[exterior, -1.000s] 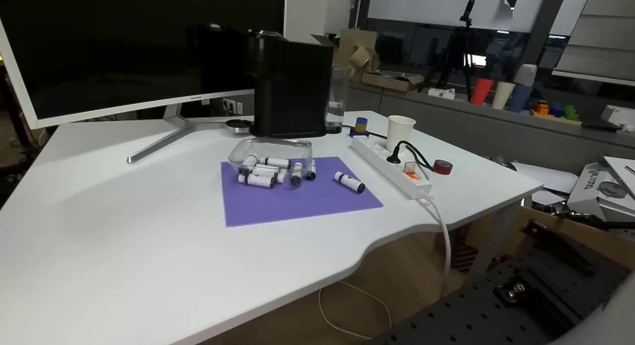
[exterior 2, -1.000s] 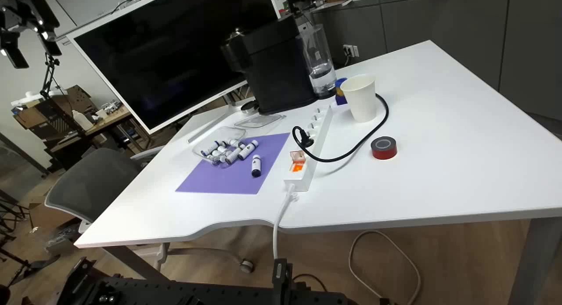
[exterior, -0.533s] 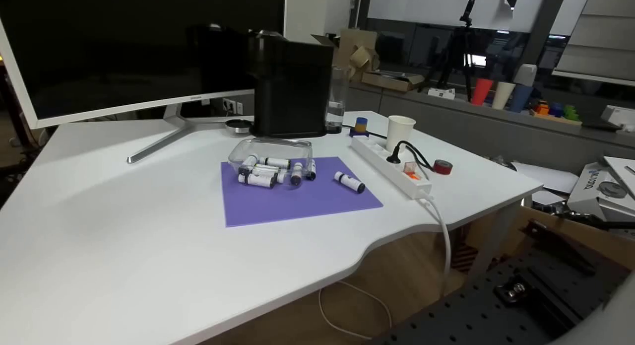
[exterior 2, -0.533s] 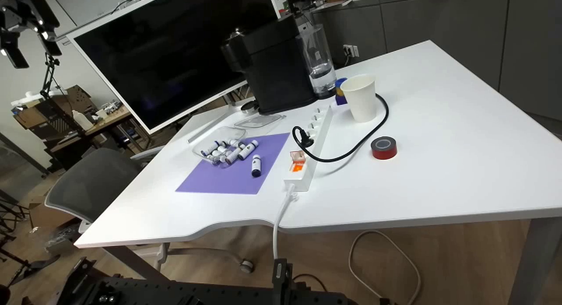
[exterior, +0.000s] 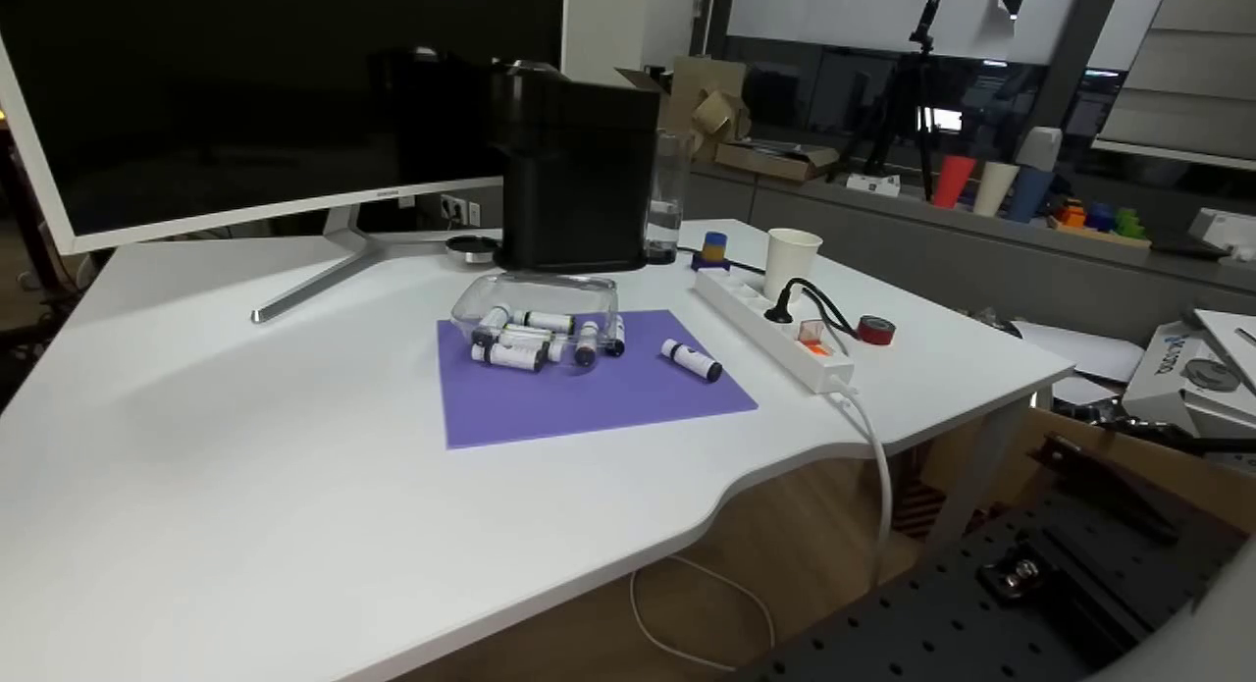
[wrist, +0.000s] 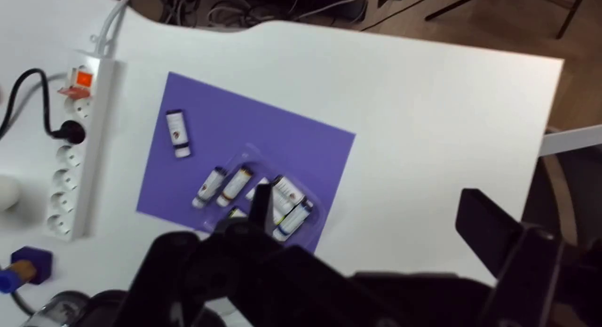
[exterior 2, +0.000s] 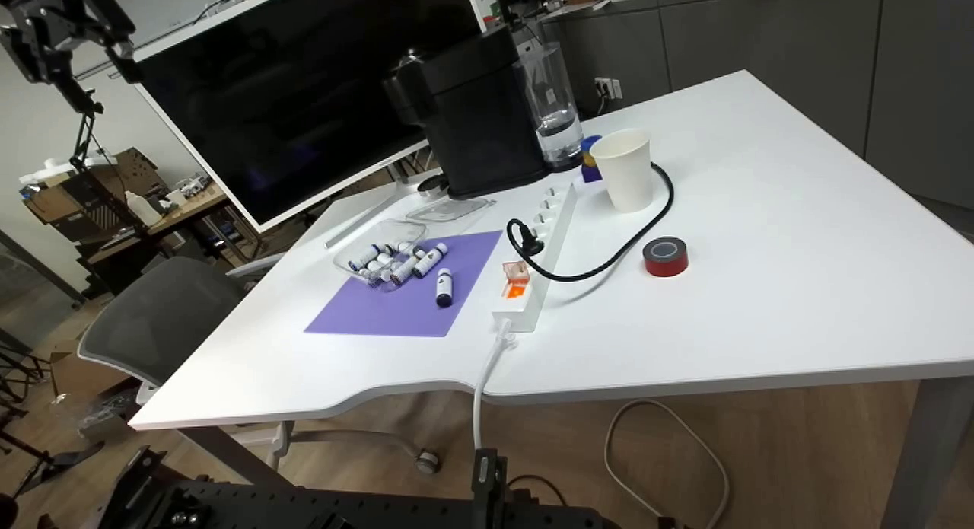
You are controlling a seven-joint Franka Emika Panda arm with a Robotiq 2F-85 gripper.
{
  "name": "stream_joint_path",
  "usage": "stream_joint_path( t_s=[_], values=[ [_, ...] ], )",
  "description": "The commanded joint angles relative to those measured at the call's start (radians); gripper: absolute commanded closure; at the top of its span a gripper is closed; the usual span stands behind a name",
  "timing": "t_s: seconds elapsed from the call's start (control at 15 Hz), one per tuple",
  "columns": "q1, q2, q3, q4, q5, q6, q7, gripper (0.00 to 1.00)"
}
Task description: Put the bottle on the blue mat in the container
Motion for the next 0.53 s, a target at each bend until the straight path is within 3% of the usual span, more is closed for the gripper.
stream_joint_path(
  t_s=[0.0,0.2,0.47],
  values=[
    [-0.040,-0.005,-0.001,-0.070,-0.156,0.171,0.047,0.00],
    [-0.073,0.030,-0.047,-0.115,-0.184,0.250,-0.006,0.00],
    [-0.093,0.095,-0.155,-0.143,-0.018,0.269,-0.251,0.00]
  ],
)
